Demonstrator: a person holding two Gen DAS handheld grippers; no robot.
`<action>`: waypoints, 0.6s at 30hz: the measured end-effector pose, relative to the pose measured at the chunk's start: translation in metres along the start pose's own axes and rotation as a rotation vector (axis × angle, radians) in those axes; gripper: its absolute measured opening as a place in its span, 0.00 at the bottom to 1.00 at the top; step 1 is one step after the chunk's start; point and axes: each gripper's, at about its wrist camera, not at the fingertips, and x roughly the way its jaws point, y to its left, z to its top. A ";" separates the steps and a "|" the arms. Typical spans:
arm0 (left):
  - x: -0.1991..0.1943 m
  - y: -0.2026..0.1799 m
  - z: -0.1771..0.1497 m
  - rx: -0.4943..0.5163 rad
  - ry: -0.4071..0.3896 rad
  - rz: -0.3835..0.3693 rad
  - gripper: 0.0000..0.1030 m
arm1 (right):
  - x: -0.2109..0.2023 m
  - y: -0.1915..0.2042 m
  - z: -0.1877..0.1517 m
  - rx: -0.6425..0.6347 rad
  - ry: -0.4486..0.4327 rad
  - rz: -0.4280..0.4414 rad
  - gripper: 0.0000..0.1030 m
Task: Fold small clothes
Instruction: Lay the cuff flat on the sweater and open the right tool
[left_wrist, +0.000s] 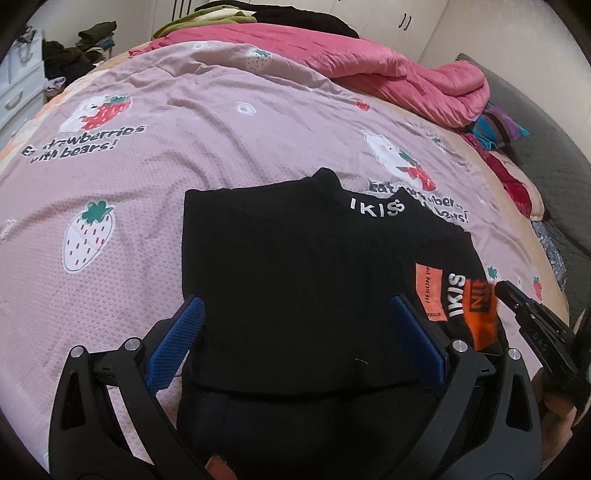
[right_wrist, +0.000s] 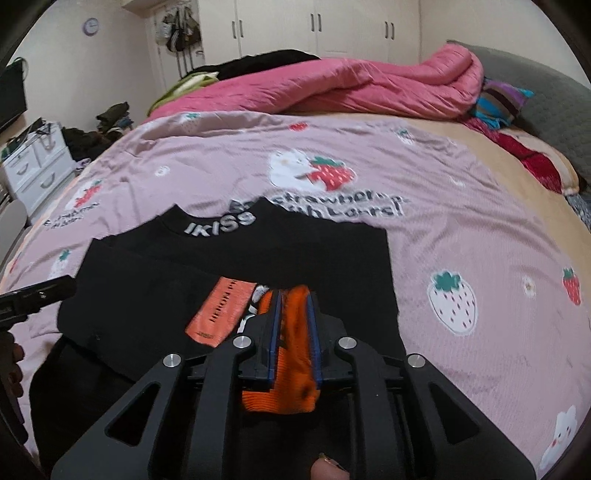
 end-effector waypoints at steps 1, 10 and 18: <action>0.000 0.000 0.000 0.004 0.000 0.001 0.91 | 0.000 -0.003 -0.002 0.016 0.006 0.003 0.19; 0.008 -0.009 -0.011 0.074 0.028 0.037 0.85 | -0.004 0.006 -0.014 0.006 0.026 0.086 0.36; 0.025 -0.013 -0.027 0.157 0.093 0.061 0.60 | 0.002 0.034 -0.019 -0.081 0.054 0.136 0.36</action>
